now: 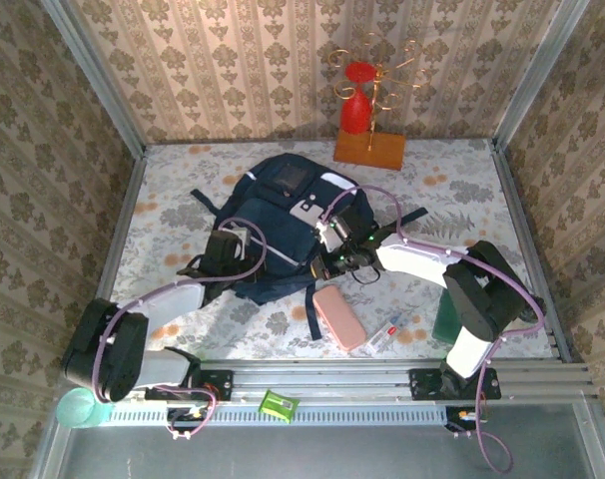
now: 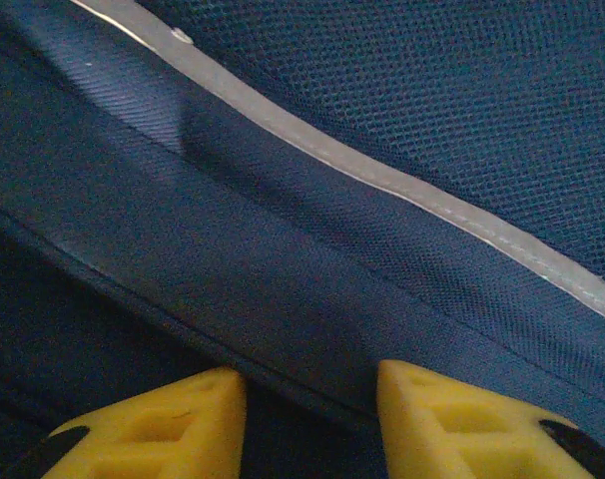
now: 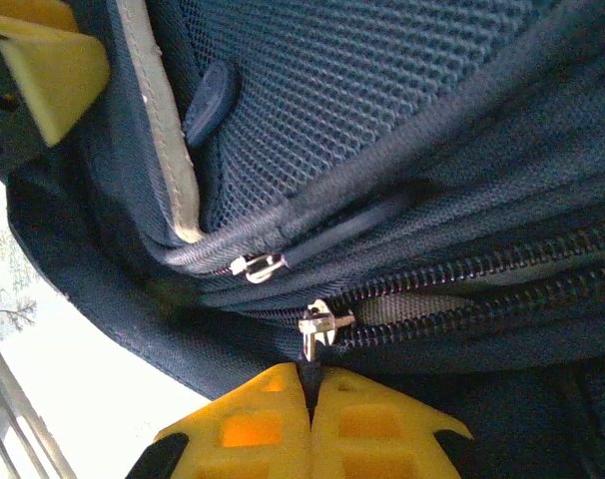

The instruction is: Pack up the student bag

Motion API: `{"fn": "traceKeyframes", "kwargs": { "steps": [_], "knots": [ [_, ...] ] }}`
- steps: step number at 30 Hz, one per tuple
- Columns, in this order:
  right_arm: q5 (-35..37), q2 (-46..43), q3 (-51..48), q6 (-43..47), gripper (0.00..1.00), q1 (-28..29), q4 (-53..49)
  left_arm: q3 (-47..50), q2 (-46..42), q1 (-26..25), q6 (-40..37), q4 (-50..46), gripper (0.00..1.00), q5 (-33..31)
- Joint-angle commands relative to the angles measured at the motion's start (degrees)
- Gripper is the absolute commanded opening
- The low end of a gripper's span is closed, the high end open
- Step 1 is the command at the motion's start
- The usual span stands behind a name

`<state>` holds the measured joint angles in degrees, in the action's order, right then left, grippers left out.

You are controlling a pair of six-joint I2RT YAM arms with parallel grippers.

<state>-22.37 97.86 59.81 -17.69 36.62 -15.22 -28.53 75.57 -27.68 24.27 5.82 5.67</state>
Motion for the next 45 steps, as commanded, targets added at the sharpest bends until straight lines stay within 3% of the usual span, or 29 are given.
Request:
{"fn": "traceKeyframes", "kwargs": {
  "steps": [1, 15, 26, 33, 40, 45],
  "knots": [
    [-5.31, 0.05, 3.76, 2.31, 0.04, 1.66, -6.41, 1.24, 2.95, -3.16, 1.83, 0.8, 0.35, 2.89],
    [-10.07, 7.96, 13.16, 1.08, 0.03, 7.42, -9.63, 4.83, 4.41, -8.35, 8.28, 7.59, 0.33, -5.26],
    [-5.24, 3.99, 15.06, 3.39, 0.0, 1.96, -15.18, 2.14, 7.43, -7.12, 7.3, 9.98, 0.31, -9.56],
    [1.53, 4.81, 19.26, 8.68, 0.0, 0.2, -26.67, -1.52, 12.56, -5.49, 6.21, 11.8, 0.18, -7.52],
    [-3.12, 10.86, 25.27, 10.34, 0.0, 5.47, -28.96, -0.38, 16.07, -5.93, 8.08, 15.53, 0.0, -7.4],
    [-9.95, 16.67, 28.83, 6.94, 0.0, 9.14, -24.18, 0.27, 17.64, -7.68, 9.9, 17.89, 0.0, -9.51]
  ]
}}
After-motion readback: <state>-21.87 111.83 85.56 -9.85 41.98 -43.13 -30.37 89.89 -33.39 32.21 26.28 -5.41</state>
